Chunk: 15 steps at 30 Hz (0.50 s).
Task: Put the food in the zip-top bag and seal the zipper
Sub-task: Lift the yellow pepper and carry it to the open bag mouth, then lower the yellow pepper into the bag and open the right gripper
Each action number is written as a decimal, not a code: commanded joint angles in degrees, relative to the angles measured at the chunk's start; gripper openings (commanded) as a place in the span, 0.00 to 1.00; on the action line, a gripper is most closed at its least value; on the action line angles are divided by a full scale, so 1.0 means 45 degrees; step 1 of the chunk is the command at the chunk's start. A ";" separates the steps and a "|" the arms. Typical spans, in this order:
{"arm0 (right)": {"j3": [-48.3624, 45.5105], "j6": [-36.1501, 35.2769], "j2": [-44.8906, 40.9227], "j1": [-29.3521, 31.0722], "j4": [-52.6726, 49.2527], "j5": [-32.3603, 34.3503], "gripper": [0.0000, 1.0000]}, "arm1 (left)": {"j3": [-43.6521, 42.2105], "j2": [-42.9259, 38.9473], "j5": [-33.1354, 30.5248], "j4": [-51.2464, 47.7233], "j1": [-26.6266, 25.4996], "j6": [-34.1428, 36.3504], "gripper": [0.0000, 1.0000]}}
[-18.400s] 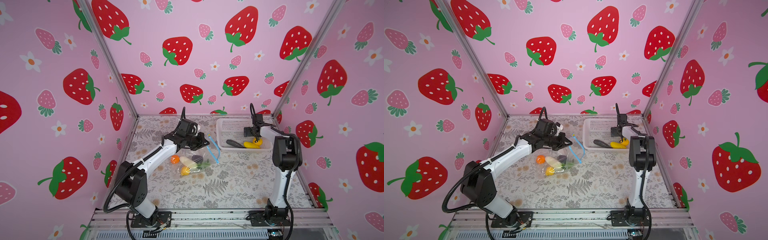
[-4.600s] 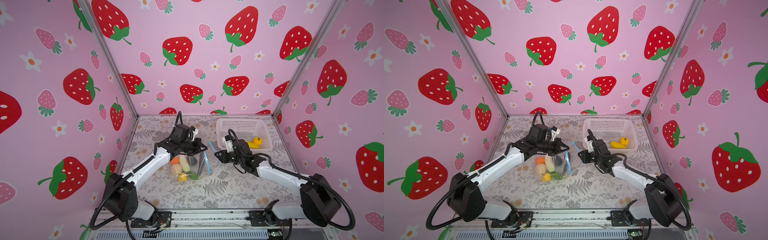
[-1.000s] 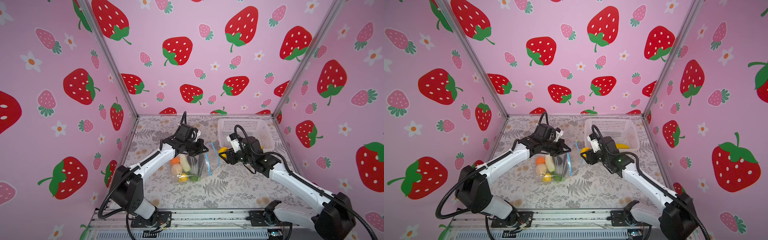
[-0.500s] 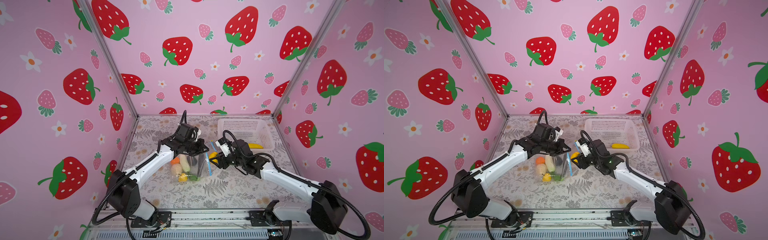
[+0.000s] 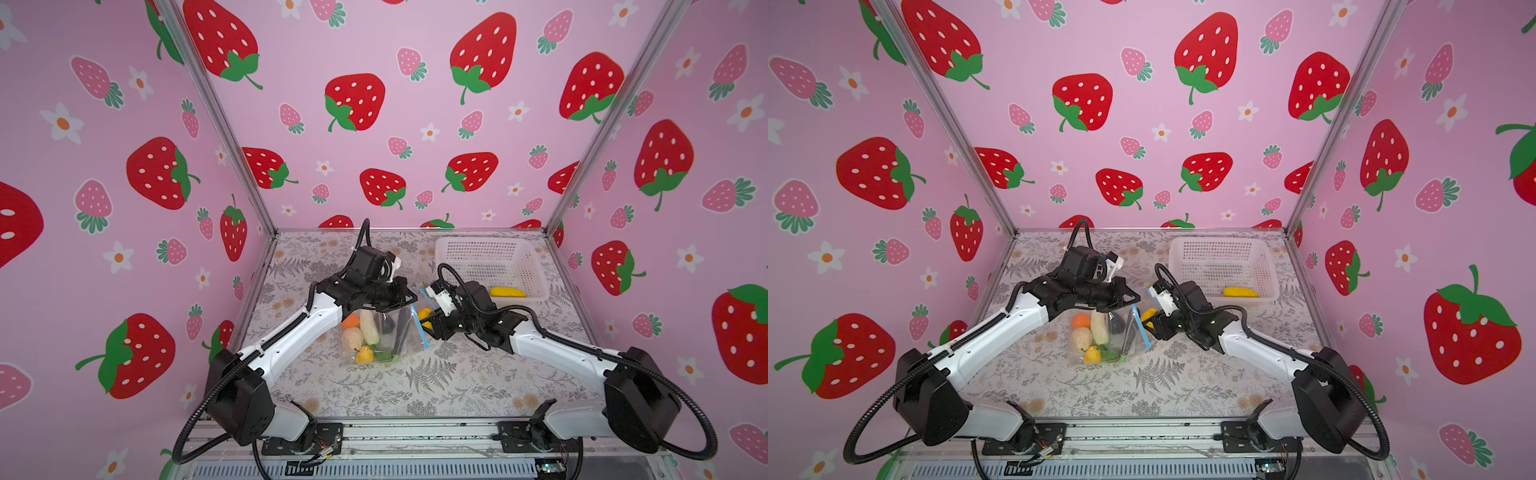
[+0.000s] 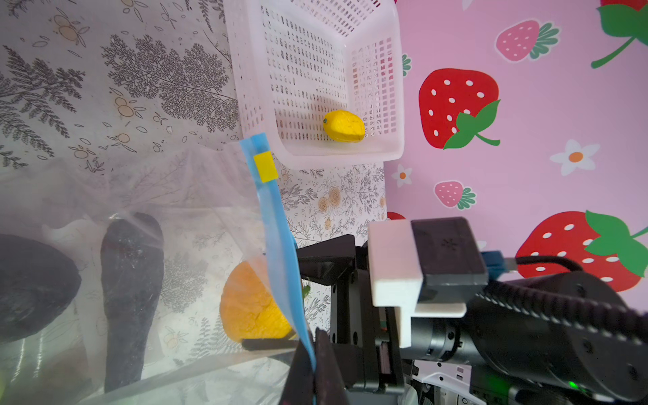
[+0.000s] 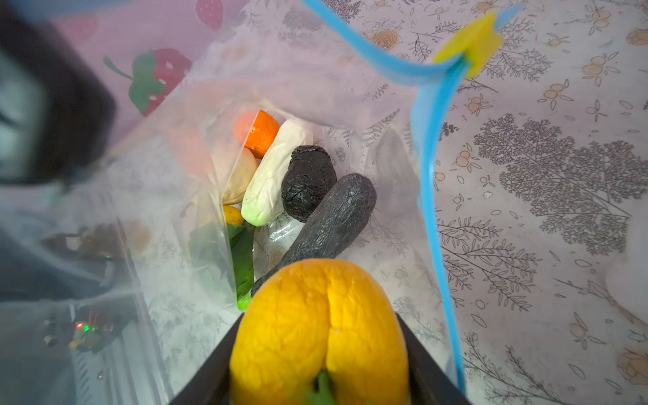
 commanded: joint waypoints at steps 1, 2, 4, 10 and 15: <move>-0.0014 -0.0352 0.0137 0.0053 0.0182 0.0137 0.43 | -0.0008 -0.0145 -0.0042 0.0100 -0.0080 -0.0102 0.00; 0.0003 -0.0343 0.0148 0.0055 0.0192 0.0140 0.44 | -0.0012 -0.0145 -0.0035 0.0120 -0.0080 -0.0108 0.00; 0.0008 -0.0381 0.0180 0.0067 0.0154 0.0183 0.47 | -0.0032 -0.0150 -0.0045 0.0134 -0.0080 -0.0096 0.00; 0.0068 -0.0451 0.0202 0.0052 0.0029 0.0267 0.55 | -0.0072 -0.0146 -0.0035 0.0188 -0.0080 -0.0090 0.00; 0.0054 -0.0388 0.0125 0.0051 0.0048 0.0303 0.60 | -0.0128 -0.0145 -0.0016 0.0219 -0.0080 -0.0070 0.00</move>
